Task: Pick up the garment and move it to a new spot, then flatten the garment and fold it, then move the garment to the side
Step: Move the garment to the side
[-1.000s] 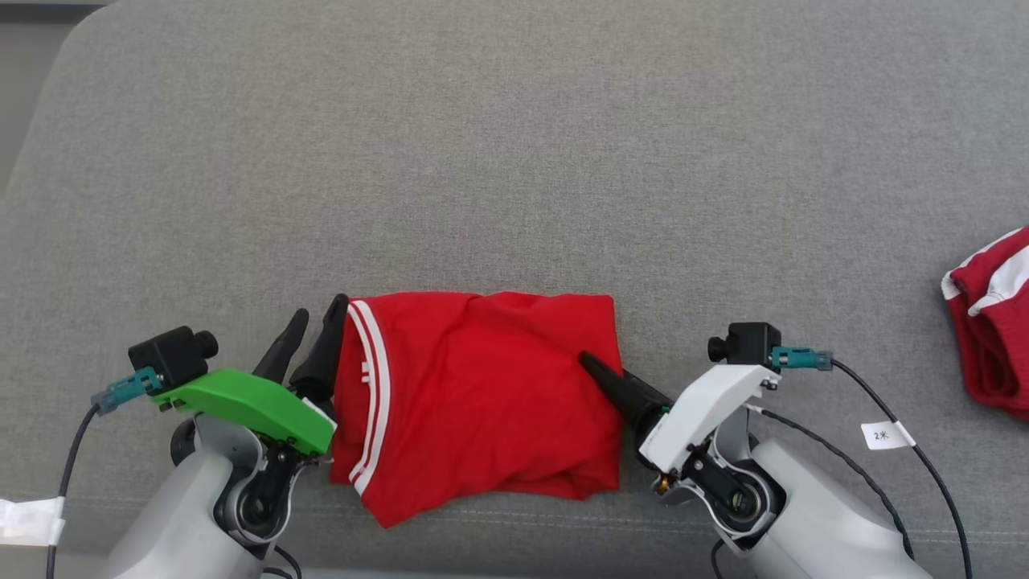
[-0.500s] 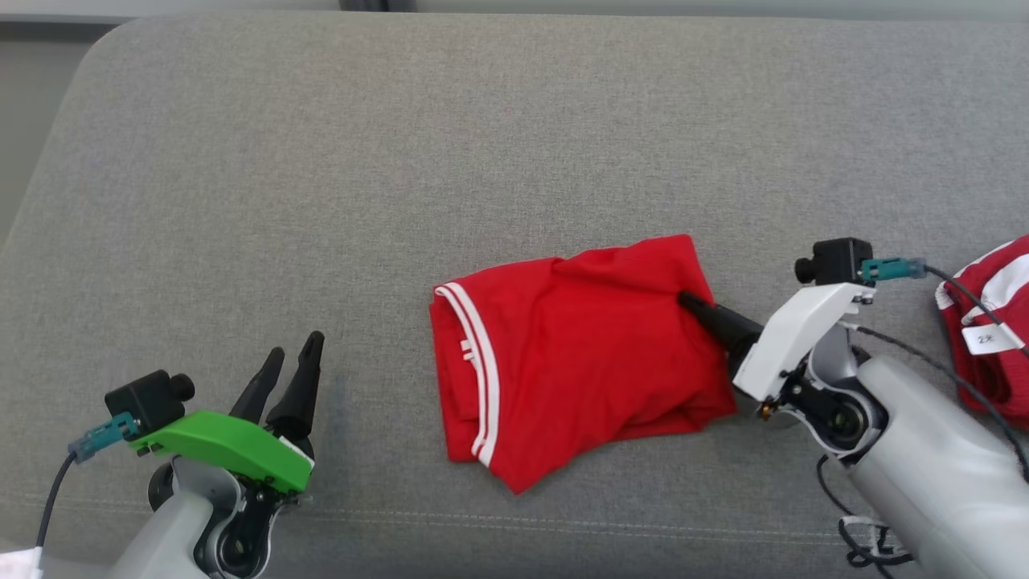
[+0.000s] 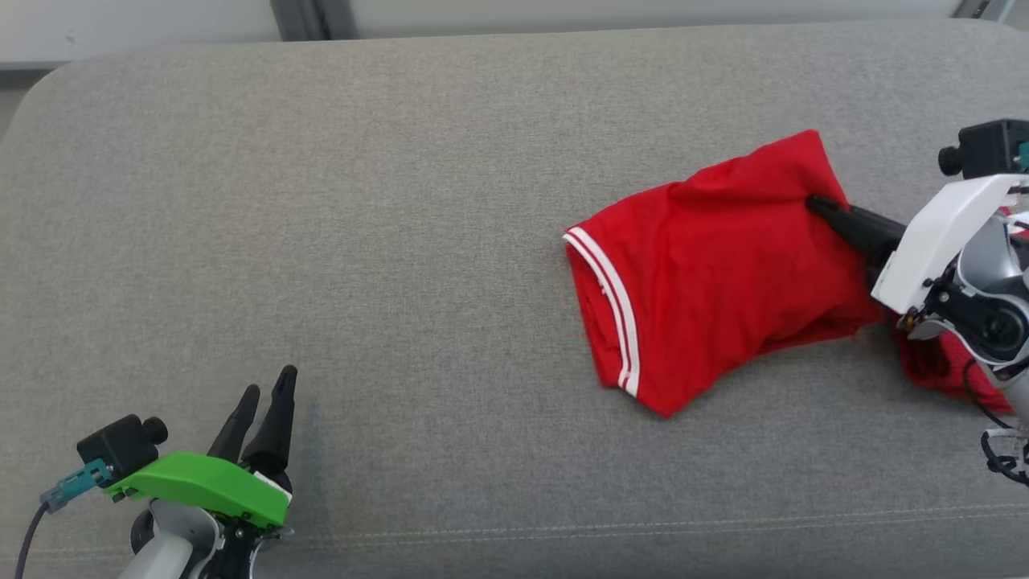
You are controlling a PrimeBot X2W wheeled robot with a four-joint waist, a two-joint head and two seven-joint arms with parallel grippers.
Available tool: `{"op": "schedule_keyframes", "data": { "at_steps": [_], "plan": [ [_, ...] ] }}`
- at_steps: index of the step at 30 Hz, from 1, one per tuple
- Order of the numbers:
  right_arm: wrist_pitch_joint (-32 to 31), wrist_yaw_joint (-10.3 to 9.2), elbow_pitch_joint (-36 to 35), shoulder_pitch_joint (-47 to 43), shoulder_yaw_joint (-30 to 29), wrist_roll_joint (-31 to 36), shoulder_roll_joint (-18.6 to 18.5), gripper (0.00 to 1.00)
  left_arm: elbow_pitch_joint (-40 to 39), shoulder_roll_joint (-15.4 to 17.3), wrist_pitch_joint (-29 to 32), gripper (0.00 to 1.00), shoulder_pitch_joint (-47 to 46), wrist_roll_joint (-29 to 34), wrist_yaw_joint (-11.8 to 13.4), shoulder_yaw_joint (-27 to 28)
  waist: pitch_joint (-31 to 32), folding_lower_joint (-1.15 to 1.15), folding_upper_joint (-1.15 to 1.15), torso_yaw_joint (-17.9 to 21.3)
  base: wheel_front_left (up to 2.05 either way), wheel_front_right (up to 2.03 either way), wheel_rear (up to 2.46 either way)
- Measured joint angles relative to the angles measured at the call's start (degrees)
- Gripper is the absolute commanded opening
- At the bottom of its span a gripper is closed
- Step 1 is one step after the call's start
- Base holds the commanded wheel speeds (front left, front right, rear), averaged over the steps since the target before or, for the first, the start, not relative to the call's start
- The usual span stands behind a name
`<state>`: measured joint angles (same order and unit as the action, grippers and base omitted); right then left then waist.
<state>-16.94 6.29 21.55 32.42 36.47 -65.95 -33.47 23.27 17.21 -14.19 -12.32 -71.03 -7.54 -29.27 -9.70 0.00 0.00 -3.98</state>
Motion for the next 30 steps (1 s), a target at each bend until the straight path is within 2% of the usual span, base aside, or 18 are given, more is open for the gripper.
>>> {"op": "schedule_keyframes", "data": {
  "at_steps": [6, 22, 30],
  "plan": [
    [-2.05, -2.07, -5.44, 0.20, -1.78, -0.08, -3.79, 0.00, -1.37, 0.04, -0.05, 1.00, 0.65, 0.02, 0.00, 1.29, 0.35, 0.00, 0.00, 2.53, 0.00, 0.00, 0.00],
    [-7.84, -9.43, -15.25, -1.63, -7.35, -4.28, -13.50, 0.00, -4.58, 0.71, -0.07, 1.00, 2.46, 0.80, 0.00, 3.30, -1.13, 0.00, 0.00, 7.94, 0.00, 0.00, 0.00],
    [-7.90, -11.05, -17.79, -3.14, -9.99, -5.20, -15.94, 0.00, -5.58, 2.44, -0.07, 1.00, 2.46, 1.41, 0.00, 3.69, -4.18, 0.00, 0.00, 8.71, 0.00, 0.00, 0.00]
  ]
}}
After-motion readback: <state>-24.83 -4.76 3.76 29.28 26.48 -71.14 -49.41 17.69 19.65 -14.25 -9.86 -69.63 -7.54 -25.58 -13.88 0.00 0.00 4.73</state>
